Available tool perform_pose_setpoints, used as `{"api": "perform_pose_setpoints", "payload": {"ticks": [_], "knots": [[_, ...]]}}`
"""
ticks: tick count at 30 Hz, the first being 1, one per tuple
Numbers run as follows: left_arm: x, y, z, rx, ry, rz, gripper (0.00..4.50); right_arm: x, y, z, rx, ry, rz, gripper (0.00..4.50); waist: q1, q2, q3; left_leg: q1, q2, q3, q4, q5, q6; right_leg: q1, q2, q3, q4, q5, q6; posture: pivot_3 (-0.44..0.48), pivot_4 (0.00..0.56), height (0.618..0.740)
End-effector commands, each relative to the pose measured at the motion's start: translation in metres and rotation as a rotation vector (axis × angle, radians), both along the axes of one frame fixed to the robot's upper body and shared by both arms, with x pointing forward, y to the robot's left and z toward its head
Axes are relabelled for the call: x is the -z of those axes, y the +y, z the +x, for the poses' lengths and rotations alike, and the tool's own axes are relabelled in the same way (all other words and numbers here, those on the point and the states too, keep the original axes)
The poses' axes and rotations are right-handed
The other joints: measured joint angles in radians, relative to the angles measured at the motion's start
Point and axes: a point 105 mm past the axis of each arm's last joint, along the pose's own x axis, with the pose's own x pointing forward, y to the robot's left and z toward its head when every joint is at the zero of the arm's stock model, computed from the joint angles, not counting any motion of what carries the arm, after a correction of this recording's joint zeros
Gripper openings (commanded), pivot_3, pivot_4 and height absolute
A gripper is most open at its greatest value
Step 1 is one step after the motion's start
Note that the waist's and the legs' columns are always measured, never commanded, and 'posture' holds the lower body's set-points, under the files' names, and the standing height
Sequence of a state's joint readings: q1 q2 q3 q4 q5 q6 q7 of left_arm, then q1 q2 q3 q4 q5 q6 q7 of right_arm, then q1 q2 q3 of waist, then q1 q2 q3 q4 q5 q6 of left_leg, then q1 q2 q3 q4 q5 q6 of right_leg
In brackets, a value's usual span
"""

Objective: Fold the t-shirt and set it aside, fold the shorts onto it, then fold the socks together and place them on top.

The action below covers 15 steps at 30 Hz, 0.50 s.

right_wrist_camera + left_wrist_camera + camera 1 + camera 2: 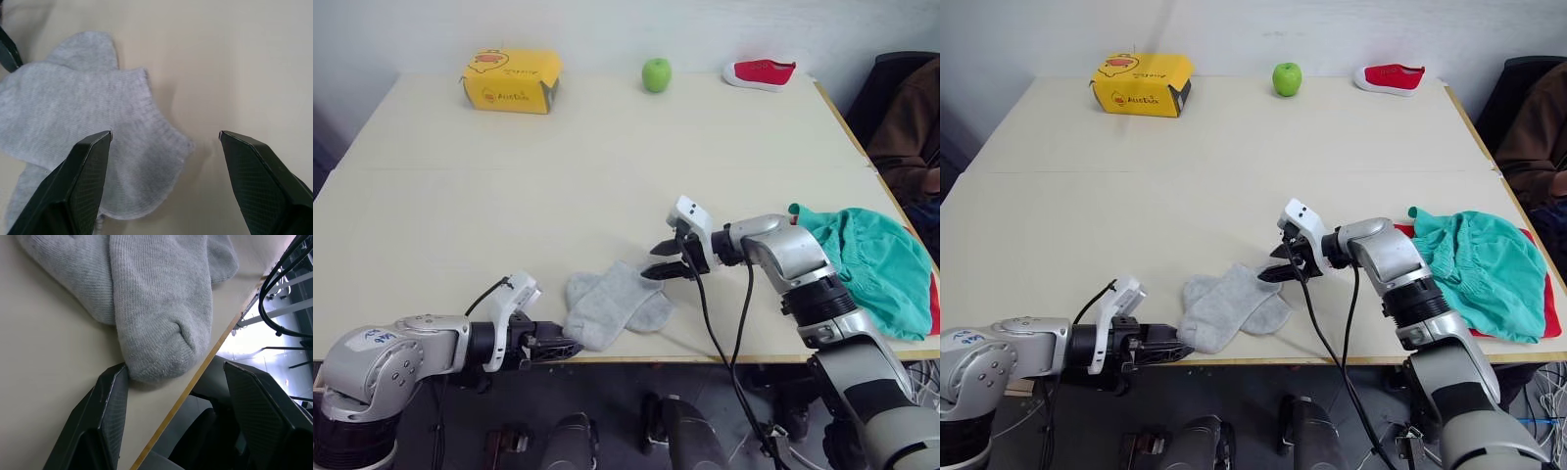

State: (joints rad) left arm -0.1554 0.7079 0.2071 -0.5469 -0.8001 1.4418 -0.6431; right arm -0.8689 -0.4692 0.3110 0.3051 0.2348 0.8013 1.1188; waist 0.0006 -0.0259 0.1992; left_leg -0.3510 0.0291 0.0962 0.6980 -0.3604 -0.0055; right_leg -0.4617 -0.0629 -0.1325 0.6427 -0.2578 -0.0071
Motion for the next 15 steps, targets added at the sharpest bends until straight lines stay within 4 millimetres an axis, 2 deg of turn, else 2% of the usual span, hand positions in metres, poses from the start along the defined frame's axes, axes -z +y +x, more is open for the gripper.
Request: {"api": "perform_pose_setpoints", "payload": {"ticks": [1, 2, 4, 7, 13, 15], "knots": [[0.0116, -0.0056, -0.0023, 0.000, 0.027, 0.010, 3.19, -0.0030, 0.0040, 0.0026, 0.000, 0.006, -0.011, 3.54, 0.000, 0.001, -0.001, 0.000, 0.000, 0.000, 0.000, 0.000, 0.000, 0.000, 0.000, 0.000, 0.000, 0.000, 0.000, 0.000, 0.150, 0.740], [0.0126, -0.0062, -0.0025, 0.003, 0.031, 0.010, 3.19, -0.0008, 0.0043, 0.0028, 0.001, 0.008, -0.016, 3.54, 0.000, 0.001, -0.001, 0.000, 0.000, 0.000, 0.000, 0.000, 0.000, 0.000, 0.000, 0.000, 0.000, 0.000, 0.000, 0.000, 0.150, 0.740], [0.0134, -0.0069, -0.0025, 0.010, 0.030, 0.011, 3.24, 0.0015, 0.0056, 0.0025, 0.003, 0.022, -0.015, 3.16, 0.000, 0.002, -0.002, 0.000, 0.000, 0.000, 0.000, 0.000, 0.000, 0.000, 0.000, 0.000, 0.000, 0.000, 0.000, 0.000, 0.150, 0.740], [0.0144, -0.0076, -0.0008, 0.002, 0.031, 0.003, 2.63, 0.0024, 0.0096, 0.0036, 0.008, 0.023, -0.006, 2.25, -0.002, 0.002, -0.002, 0.000, 0.000, 0.000, 0.000, 0.000, 0.000, 0.000, 0.000, 0.000, 0.000, 0.000, 0.000, 0.000, 0.150, 0.740], [0.0152, -0.0097, -0.0011, 0.008, 0.042, -0.008, 0.73, 0.0000, 0.0102, 0.0040, 0.014, 0.017, 0.010, 0.15, -0.003, 0.002, -0.002, 0.000, 0.000, 0.000, 0.000, 0.000, 0.000, 0.000, 0.000, 0.000, 0.000, 0.000, 0.000, 0.000, 0.150, 0.740], [0.0140, -0.0108, -0.0014, 0.008, 0.046, -0.024, 0.14, -0.0017, 0.0090, 0.0039, 0.014, 0.009, 0.013, 0.00, -0.003, 0.002, -0.002, 0.000, 0.000, 0.000, -0.001, 0.000, 0.000, 0.000, 0.000, 0.000, 0.000, 0.000, 0.000, 0.000, 0.150, 0.740]]}}
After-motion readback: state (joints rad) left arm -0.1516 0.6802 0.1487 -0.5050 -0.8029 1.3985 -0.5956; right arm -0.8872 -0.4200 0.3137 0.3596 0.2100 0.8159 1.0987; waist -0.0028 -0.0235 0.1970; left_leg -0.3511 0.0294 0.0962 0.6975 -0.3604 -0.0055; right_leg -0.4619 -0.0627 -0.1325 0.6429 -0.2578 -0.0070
